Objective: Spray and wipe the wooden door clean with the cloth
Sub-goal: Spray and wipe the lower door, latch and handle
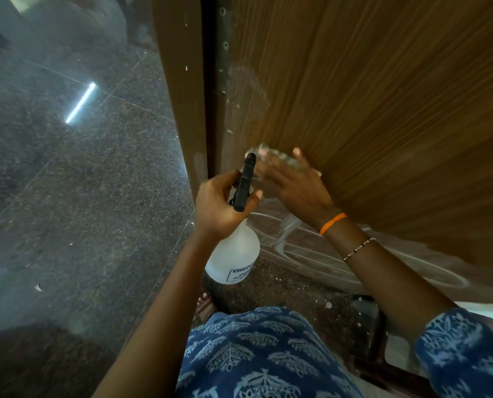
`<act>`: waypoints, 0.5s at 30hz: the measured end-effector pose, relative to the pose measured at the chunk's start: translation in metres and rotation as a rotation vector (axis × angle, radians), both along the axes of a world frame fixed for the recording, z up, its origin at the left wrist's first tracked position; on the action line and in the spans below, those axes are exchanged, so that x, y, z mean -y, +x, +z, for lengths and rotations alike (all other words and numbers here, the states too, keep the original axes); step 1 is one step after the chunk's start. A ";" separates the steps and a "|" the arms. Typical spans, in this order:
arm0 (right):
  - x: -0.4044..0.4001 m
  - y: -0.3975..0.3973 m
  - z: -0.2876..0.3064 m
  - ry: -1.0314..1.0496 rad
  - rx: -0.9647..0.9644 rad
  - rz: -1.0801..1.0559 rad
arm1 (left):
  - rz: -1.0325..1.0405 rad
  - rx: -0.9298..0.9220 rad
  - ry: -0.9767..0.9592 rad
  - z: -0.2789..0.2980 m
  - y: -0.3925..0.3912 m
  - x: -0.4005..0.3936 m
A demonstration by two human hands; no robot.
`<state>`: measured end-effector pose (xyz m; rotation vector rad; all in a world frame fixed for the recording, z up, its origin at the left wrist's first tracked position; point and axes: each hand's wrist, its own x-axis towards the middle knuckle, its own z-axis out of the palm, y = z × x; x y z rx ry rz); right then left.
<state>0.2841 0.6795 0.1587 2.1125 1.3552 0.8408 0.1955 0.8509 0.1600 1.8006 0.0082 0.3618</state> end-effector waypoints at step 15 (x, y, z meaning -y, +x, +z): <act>-0.040 0.016 0.003 0.032 0.048 0.034 | 0.128 -0.006 -0.020 -0.001 0.001 -0.022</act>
